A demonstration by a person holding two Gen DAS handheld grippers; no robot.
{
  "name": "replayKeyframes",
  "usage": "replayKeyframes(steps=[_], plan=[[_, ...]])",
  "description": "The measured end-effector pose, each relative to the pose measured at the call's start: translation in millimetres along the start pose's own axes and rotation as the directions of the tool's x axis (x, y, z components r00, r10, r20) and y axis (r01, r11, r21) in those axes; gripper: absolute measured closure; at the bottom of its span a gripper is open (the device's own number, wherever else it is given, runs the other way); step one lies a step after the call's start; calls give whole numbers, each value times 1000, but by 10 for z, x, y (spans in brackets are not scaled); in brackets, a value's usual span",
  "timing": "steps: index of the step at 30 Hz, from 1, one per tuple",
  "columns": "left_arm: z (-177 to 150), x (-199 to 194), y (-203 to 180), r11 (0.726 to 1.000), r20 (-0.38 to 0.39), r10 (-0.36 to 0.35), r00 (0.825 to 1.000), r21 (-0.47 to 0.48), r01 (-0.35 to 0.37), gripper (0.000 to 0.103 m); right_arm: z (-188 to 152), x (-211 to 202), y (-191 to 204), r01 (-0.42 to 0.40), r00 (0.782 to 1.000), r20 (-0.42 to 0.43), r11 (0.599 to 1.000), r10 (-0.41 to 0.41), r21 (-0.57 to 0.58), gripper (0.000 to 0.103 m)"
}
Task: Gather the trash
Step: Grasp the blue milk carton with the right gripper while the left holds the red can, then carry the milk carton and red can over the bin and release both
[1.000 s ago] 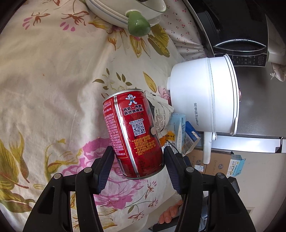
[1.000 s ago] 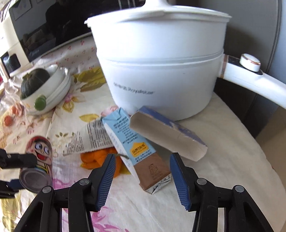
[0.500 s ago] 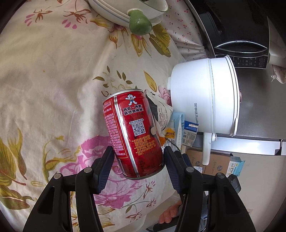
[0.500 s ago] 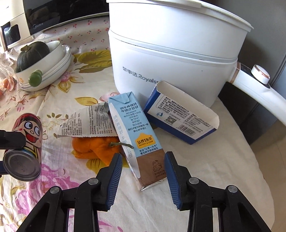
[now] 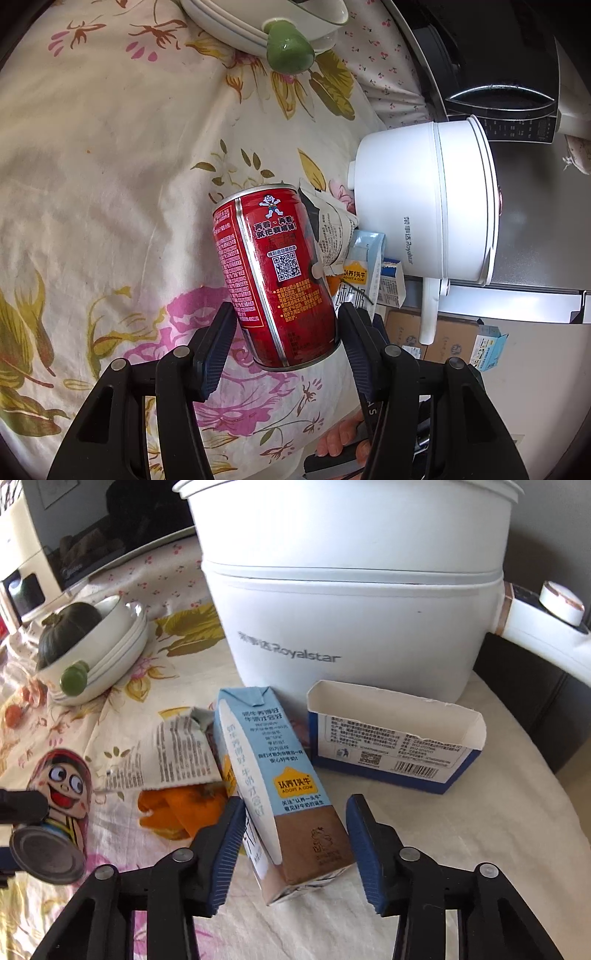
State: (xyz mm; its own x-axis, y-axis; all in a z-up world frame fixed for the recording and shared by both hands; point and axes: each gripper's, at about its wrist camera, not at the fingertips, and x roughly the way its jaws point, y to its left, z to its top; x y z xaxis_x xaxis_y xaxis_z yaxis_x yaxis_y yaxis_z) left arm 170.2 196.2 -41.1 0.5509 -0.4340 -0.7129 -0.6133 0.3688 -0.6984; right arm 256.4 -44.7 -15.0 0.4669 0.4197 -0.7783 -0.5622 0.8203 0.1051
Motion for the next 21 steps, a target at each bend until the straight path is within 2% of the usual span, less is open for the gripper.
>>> replayKeyframes(steps=[3, 9, 11, 13, 18, 21], plan=[[5, -6, 3, 1000, -4, -9, 1000, -1, 9, 44, -93, -107, 98, 36, 999, 10, 998, -36, -56, 59], [-30, -70, -26, 1000, 16, -12, 1000, 27, 12, 44, -534, -353, 105, 11, 999, -50, 999, -12, -32, 64], [-77, -74, -40, 999, 12, -11, 1000, 39, 10, 44, -706, -494, 113, 26, 999, -29, 999, -27, -44, 64], [-139, -79, -69, 998, 10, -6, 1000, 62, 5, 44, -830, -698, 74, 3, 1000, 8, 1000, -3, -9, 64], [-448, -94, -247, 982, -3, 4, 1000, 188, -4, 44, -933, -1187, -3, -49, 998, 32, 997, 48, 51, 64], [-766, -131, -408, 951, -7, 27, 1000, 309, -24, 44, -1018, -1516, -26, -64, 997, 47, 996, 61, 54, 64]])
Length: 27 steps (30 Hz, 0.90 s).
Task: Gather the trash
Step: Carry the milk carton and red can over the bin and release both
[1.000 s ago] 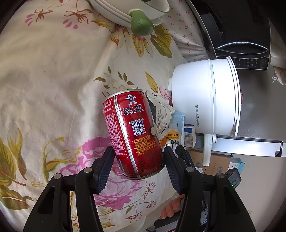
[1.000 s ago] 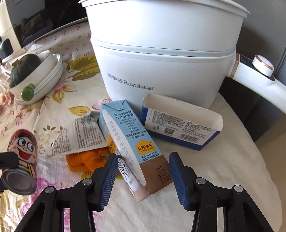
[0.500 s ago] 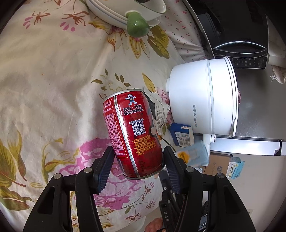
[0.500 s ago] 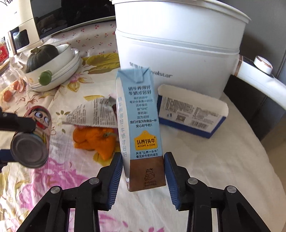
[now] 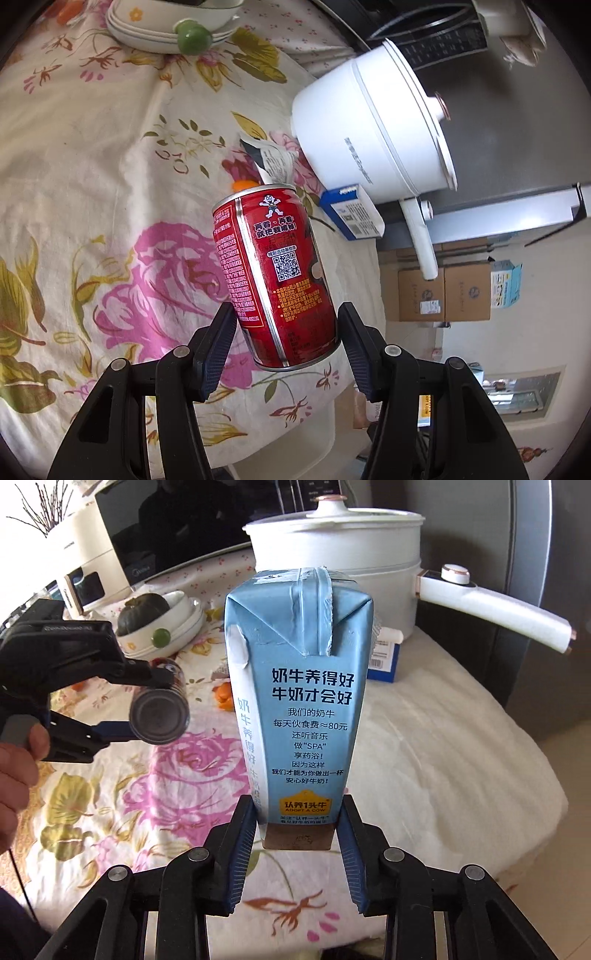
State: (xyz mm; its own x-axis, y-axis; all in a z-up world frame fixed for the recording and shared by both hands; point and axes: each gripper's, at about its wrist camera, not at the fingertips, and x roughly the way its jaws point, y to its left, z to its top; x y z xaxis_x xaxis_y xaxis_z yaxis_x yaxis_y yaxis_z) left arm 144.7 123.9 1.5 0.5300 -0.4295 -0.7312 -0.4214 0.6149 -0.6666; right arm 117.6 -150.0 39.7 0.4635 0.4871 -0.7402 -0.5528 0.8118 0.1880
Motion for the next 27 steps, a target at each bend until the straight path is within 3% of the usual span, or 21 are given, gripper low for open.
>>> replayKeyframes(steps=[4, 8, 10, 17, 27], plan=[[-442, -29, -408, 978, -39, -33, 999, 203, 40, 44, -205, -424, -45, -6, 1000, 29, 1000, 5, 25, 64], [-872, 65, -603, 948, -162, -115, 980, 278, 157, 44, -485, -731, -181, -2, 997, 76, 995, -5, 103, 64], [-1069, 147, -695, 927, -216, -123, 969, 324, 189, 44, -629, -798, -271, -11, 997, 72, 987, 0, 159, 64], [-1661, 443, -949, 853, -295, -37, 955, 488, 184, 44, -976, -1043, -487, 39, 997, 61, 969, -56, 244, 63], [-2034, 836, -864, 817, -333, 100, 938, 566, 114, 44, -1173, -677, -529, 134, 987, -116, 964, -110, 231, 63]])
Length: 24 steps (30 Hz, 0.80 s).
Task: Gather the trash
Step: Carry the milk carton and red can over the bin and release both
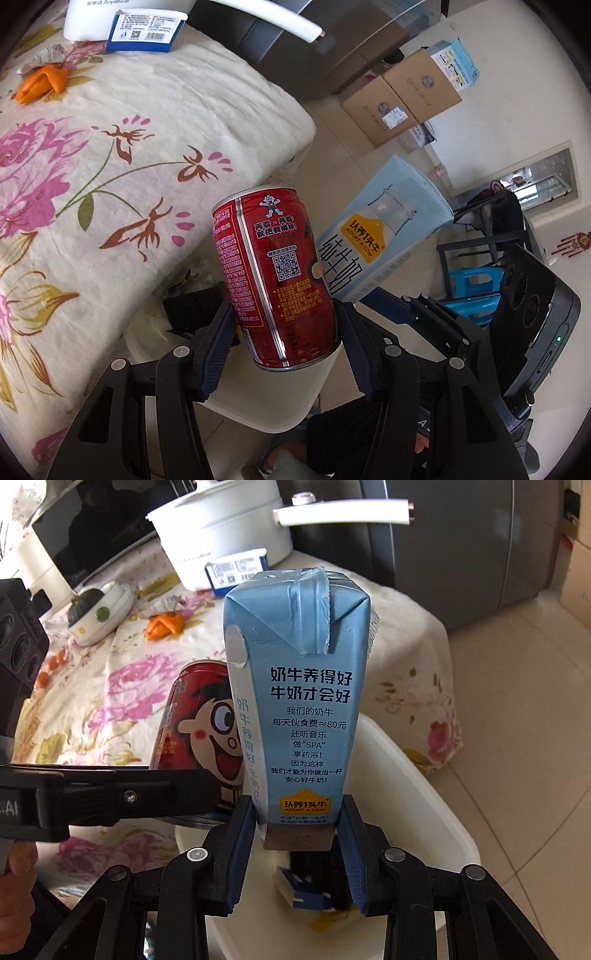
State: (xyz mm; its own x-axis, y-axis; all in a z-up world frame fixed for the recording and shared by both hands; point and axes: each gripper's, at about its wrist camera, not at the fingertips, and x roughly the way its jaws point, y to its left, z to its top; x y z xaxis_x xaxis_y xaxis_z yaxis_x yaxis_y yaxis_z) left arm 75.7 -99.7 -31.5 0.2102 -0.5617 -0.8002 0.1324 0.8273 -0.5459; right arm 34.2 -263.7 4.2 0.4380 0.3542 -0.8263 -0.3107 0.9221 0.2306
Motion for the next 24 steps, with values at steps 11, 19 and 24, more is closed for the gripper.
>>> replayKeyframes(steps=[11, 19, 24], plan=[[-31, 356, 55, 997, -76, 79, 994, 20, -78, 45, -130, 369, -46, 98, 983, -155, 995, -103, -36, 62], [-25, 402, 5, 997, -85, 70, 994, 34, -67, 45, -160, 437, -172, 148, 970, -196, 989, -145, 2, 61], [21, 304, 17, 998, -66, 56, 996, 22, -55, 45, -132, 383, -193, 171, 972, -165, 985, -165, 22, 59]])
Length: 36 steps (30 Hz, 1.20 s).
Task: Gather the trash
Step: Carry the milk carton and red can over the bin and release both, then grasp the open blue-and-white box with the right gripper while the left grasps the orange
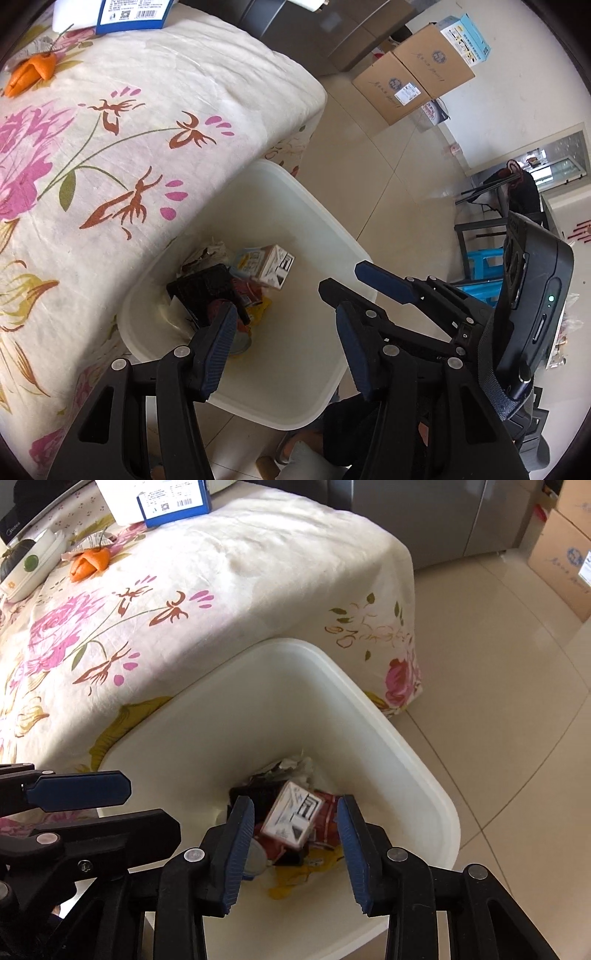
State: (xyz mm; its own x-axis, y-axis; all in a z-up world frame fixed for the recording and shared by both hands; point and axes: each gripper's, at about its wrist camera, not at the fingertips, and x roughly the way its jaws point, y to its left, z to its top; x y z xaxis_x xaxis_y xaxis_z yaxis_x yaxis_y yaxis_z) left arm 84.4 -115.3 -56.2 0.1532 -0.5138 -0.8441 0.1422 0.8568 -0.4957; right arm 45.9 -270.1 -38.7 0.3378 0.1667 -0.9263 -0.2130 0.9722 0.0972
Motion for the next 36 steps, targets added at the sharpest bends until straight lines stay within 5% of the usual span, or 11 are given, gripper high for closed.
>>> replayKeyframes(steps=[15, 22, 26, 31, 36], plan=[[21, -217, 16, 1000, 38, -16, 999, -19, 17, 45, 52, 19, 62, -2, 1000, 18, 1000, 2, 7, 51], [235, -633, 302, 991, 124, -50, 991, -120, 65, 44, 126, -250, 84, -20, 988, 155, 1000, 17, 17, 43], [398, -1043, 732, 958, 220, -63, 974, -260, 121, 44, 145, -355, 132, -41, 977, 210, 999, 37, 13, 34], [543, -1588, 1410, 886, 343, 3, 939, -436, 156, 43, 171, -279, 211, -33, 980, 198, 999, 32, 1, 31], [745, -1867, 1846, 859, 387, 118, 915, -502, 102, 41, 220, -243, 245, -80, 978, 196, 997, 75, 18, 30]])
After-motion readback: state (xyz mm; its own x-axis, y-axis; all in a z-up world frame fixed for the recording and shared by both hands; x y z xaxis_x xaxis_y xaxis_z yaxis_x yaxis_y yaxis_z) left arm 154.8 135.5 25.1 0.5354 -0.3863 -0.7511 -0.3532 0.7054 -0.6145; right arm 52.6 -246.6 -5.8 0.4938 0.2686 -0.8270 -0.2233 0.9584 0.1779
